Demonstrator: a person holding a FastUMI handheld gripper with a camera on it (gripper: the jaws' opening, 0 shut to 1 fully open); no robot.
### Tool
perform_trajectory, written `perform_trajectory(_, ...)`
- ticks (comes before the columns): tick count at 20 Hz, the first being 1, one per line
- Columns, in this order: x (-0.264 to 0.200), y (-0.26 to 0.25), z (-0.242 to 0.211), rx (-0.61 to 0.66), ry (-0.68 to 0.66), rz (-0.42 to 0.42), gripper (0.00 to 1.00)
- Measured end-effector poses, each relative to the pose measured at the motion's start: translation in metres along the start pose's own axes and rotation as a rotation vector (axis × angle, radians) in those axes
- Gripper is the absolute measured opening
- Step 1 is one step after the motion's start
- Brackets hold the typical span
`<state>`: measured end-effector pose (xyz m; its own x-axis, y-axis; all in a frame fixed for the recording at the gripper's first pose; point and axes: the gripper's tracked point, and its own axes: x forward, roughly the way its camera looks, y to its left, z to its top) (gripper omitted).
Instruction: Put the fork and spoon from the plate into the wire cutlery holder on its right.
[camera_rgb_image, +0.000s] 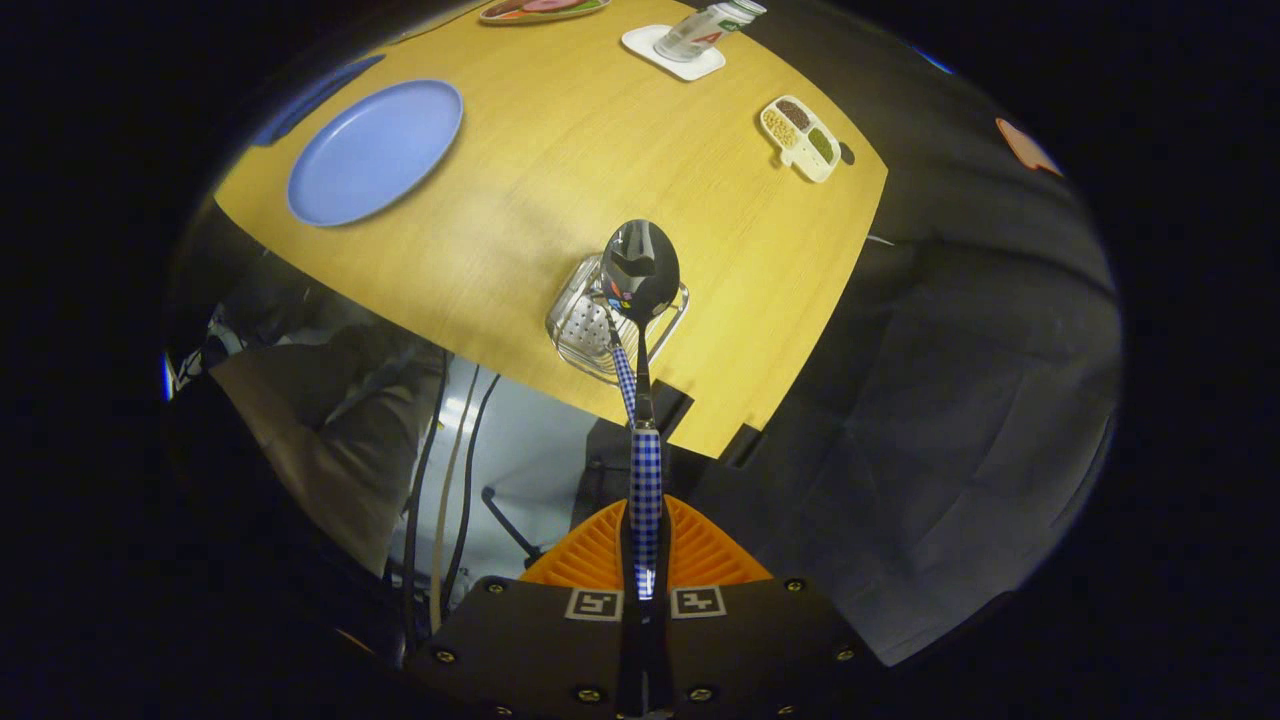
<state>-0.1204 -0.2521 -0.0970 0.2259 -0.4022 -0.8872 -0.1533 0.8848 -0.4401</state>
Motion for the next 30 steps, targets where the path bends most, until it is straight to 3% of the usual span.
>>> perform_trajectory(5,0.017,-0.011,-0.017,-0.107,0.153,-0.017,0.03)
perform_trajectory(11,0.039,-0.027,0.002,-0.235,0.291,-0.044,0.03)
perform_trajectory(23,0.065,-0.031,0.056,-0.345,0.313,-0.021,0.06)
perform_trajectory(24,0.066,-0.033,0.056,-0.353,0.315,-0.021,0.11)
perform_trajectory(27,0.067,-0.038,0.06,-0.37,0.299,-0.024,0.13)
perform_trajectory(28,0.066,-0.039,0.06,-0.364,0.292,-0.029,0.31)
perform_trajectory(29,0.064,-0.04,0.059,-0.362,0.286,-0.026,0.41)
perform_trajectory(30,0.061,-0.042,0.06,-0.354,0.284,-0.03,0.43)
